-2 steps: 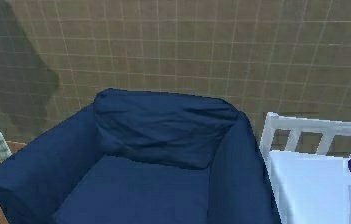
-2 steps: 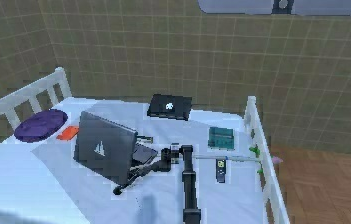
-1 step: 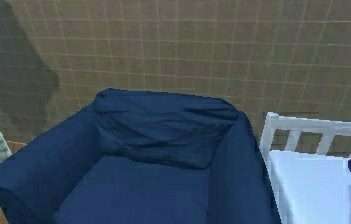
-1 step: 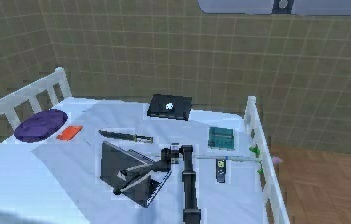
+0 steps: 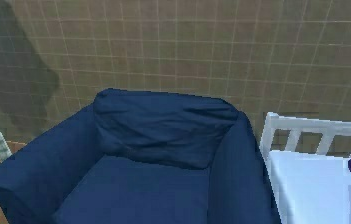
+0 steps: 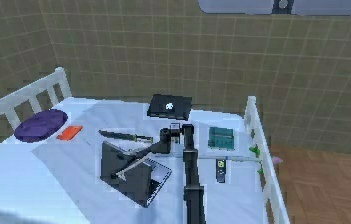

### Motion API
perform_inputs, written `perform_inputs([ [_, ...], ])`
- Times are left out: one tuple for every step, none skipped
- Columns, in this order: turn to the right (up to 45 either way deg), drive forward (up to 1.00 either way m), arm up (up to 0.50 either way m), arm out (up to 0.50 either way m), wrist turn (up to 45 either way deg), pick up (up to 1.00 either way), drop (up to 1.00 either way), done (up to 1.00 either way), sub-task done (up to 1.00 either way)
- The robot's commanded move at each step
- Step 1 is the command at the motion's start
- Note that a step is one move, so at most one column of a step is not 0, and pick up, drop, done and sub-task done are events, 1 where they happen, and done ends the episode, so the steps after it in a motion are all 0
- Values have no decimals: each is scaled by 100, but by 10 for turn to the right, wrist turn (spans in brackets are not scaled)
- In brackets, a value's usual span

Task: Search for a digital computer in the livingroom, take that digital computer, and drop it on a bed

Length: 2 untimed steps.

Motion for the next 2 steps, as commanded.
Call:
perform_inputs([
  [0,0,0,-8,0,0,0,0,0],
  [0,0,0,0,0,0,0,100,0],
])
